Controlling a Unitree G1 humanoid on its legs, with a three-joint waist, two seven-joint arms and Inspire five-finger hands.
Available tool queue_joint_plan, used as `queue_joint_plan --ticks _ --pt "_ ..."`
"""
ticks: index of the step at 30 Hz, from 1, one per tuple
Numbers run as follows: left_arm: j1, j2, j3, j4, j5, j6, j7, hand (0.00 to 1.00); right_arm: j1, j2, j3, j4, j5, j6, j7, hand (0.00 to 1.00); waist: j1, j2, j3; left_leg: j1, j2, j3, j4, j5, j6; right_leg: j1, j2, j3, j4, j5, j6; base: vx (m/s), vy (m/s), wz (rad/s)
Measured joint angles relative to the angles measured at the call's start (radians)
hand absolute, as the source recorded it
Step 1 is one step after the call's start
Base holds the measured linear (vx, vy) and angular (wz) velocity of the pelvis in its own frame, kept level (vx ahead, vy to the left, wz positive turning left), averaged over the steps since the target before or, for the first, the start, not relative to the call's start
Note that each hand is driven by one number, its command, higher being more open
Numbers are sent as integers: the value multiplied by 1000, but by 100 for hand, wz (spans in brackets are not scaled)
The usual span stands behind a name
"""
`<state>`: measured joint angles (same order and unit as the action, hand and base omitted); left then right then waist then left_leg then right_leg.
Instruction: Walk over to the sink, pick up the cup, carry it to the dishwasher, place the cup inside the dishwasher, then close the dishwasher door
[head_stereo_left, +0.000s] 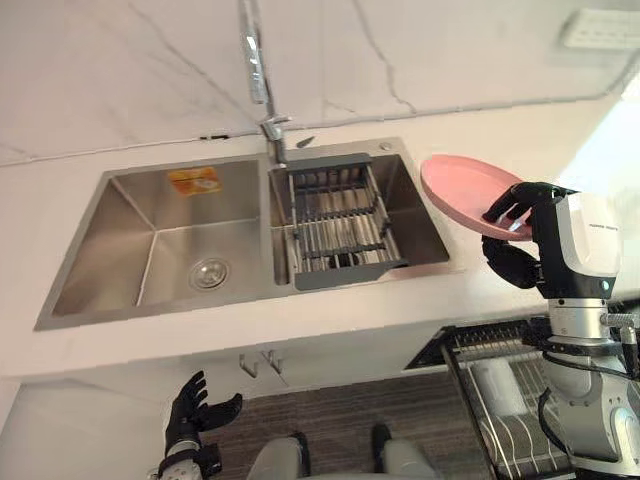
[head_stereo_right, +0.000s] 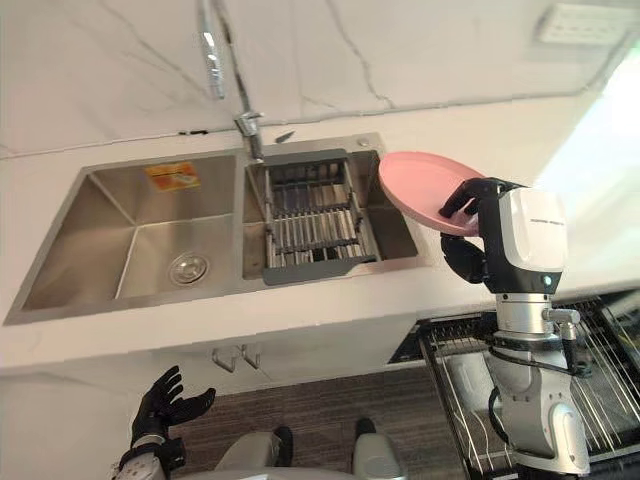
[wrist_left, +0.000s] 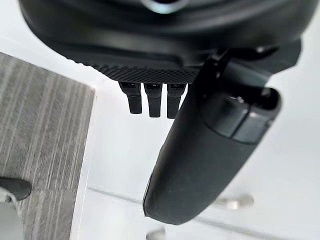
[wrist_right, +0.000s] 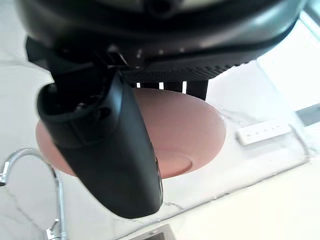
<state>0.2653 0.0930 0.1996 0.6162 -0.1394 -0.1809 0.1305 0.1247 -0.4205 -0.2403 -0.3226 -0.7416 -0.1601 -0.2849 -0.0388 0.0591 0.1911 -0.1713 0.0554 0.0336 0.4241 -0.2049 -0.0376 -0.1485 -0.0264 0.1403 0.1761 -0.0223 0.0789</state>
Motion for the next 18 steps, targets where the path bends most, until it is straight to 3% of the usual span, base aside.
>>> queue_joint_plan --ticks 2,3,5,7,9,10,13,15,18 --pt "11 -14 24 13 -8 0 23 90 -7 2 13 23 -9 24 -2 30 -1 2 4 -13 8 71 8 -11 13 -29 -10 6 -32 21 -25 -87 148 -120" --pt "10 -17 43 24 -12 -1 25 90 -7 3 14 45 -13 40 -2 30 0 12 17 -9 29 114 -3 -5 36 -29 -32 -54 -38 27 -67 -98 133 -109" --pt "7 -8 68 44 -19 -1 27 90 -11 15 16 78 -34 49 -1 30 14 15 31 -1 52 188 -5 1 54 -87 -70 -189 118 -8 -68 -92 105 -105" --pt "-6 8 90 82 -18 3 37 90 -10 25 16 105 -39 49 0 30 23 14 31 17 66 248 -6 -2 55 -63 -103 -294 279 -122 -77 -58 13 -75" --pt "-7 8 105 92 -18 3 38 90 -10 26 16 106 -41 46 0 30 27 8 31 17 73 275 0 -14 51 -20 -118 -346 283 -181 -77 -49 -95 -54" --pt "-8 0 109 101 -19 5 42 90 -17 24 14 118 -46 44 -2 30 24 16 33 -1 91 270 32 -32 29 11 -92 -360 186 -187 -45 -46 -120 -44" --pt "19 -3 109 101 -19 4 41 90 -15 37 14 147 -46 51 -6 30 31 34 15 23 111 262 -19 -17 5 50 -28 -319 59 -115 -48 17 -94 -60" --pt "31 -9 110 112 -26 5 55 90 6 39 6 147 -46 56 -14 30 24 25 9 44 112 274 -72 8 -7 70 -4 -292 -16 -67 -62 85 -86 -48" --pt "26 -18 106 139 -27 6 56 90 50 71 -30 149 -45 71 -14 30 21 23 7 68 105 264 -99 27 -10 97 5 -277 -56 -42 -62 158 -40 -23"
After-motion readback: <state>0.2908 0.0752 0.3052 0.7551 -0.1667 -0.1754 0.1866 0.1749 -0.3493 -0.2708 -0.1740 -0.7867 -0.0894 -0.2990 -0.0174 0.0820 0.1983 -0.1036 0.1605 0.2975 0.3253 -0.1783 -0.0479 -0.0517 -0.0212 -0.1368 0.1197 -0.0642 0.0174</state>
